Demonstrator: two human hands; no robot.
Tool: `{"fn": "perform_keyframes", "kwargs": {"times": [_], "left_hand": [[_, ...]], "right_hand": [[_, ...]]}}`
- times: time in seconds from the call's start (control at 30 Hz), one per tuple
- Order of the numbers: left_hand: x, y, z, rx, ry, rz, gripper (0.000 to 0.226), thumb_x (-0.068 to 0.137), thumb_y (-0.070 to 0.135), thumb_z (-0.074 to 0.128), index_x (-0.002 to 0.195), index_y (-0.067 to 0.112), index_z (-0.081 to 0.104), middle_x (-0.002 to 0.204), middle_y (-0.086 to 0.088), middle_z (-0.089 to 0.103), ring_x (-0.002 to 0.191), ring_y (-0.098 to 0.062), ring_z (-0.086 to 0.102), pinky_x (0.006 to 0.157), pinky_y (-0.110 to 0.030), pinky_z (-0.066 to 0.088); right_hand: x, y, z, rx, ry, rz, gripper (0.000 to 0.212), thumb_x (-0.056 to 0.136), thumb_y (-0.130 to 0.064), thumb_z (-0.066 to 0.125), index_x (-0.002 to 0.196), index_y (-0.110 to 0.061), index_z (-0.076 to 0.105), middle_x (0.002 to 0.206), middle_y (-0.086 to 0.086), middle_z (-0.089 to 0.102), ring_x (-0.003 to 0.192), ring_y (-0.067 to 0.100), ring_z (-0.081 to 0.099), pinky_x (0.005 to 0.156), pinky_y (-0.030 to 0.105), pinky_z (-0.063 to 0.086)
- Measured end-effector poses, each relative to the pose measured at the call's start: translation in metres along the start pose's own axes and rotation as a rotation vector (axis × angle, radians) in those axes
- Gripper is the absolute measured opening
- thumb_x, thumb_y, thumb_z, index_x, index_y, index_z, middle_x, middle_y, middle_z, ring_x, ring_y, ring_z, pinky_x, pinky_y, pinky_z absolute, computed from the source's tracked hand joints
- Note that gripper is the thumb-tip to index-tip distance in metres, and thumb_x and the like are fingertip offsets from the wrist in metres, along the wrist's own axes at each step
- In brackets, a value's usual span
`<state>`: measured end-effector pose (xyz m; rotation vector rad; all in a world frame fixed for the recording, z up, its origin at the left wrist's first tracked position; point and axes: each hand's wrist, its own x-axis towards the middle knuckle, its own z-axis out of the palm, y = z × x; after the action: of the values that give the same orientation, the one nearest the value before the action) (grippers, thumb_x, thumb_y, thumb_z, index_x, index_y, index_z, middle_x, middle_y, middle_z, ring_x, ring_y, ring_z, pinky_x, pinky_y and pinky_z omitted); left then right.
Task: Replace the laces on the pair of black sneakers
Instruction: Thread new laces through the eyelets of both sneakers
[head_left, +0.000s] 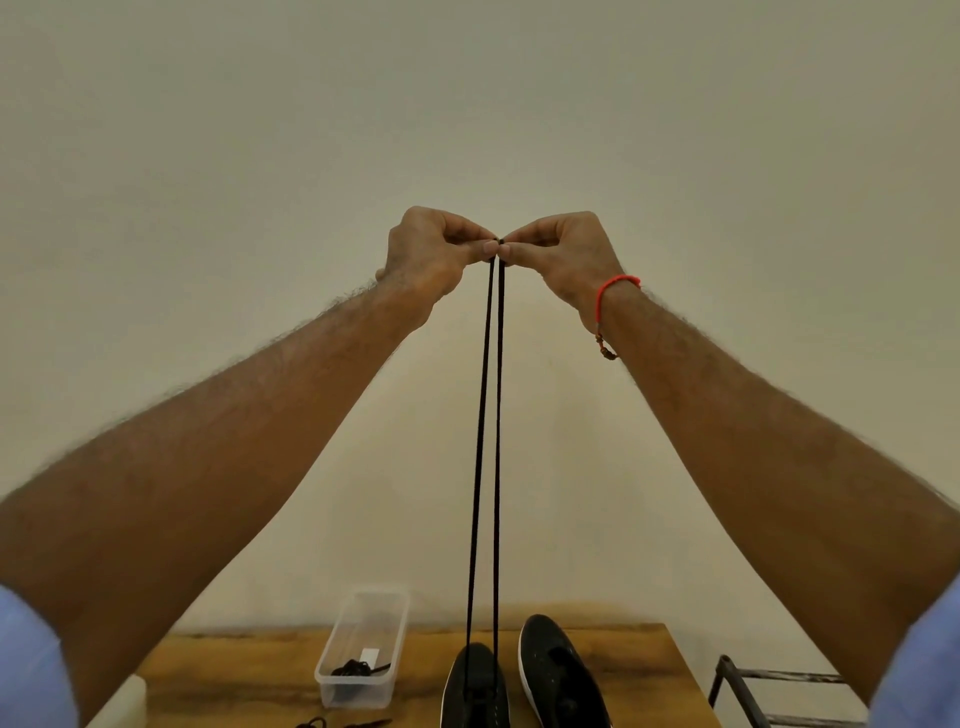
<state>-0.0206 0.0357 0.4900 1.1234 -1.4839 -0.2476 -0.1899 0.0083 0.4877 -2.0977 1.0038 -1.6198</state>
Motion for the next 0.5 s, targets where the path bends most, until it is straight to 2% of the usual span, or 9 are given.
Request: {"fn": "perform_keyframes", "kwargs": {"times": [0.23, 0.37, 0.5], "left_hand": [[0.0008, 0.0019, 0.0003, 0.000, 0.005, 0.003, 0.006, 0.081, 0.031, 0.085, 0.081, 0.032, 0.079, 0.078, 0.016, 0.075, 0.088, -0.002, 0.066, 0.096, -0.043, 0.055], [0.0007, 0.0029, -0.0001, -0.013, -0.008, 0.009, 0.007, 0.083, 0.028, 0.083, 0.089, 0.027, 0.079, 0.082, 0.013, 0.074, 0.082, 0.003, 0.063, 0.086, -0.030, 0.055], [0.0022, 0.0018, -0.0003, -0.005, -0.007, 0.011, 0.006, 0.082, 0.028, 0.084, 0.084, 0.030, 0.078, 0.081, 0.014, 0.075, 0.086, 0.000, 0.065, 0.095, -0.038, 0.055]], "right_hand": [[0.0008, -0.0008, -0.0009, -0.013, 0.005, -0.003, 0.016, 0.082, -0.028, 0.082, 0.092, -0.017, 0.080, 0.086, -0.006, 0.077, 0.089, 0.000, 0.071, 0.083, 0.019, 0.051], [0.0001, -0.0019, -0.0006, -0.015, 0.005, -0.009, 0.017, 0.081, -0.029, 0.082, 0.092, -0.016, 0.080, 0.086, -0.005, 0.077, 0.089, 0.002, 0.071, 0.085, 0.020, 0.052], [0.0002, -0.0022, -0.0003, -0.023, 0.007, -0.007, 0.016, 0.082, -0.028, 0.082, 0.092, -0.016, 0.080, 0.086, -0.006, 0.077, 0.090, 0.002, 0.071, 0.085, 0.020, 0.052]]}}
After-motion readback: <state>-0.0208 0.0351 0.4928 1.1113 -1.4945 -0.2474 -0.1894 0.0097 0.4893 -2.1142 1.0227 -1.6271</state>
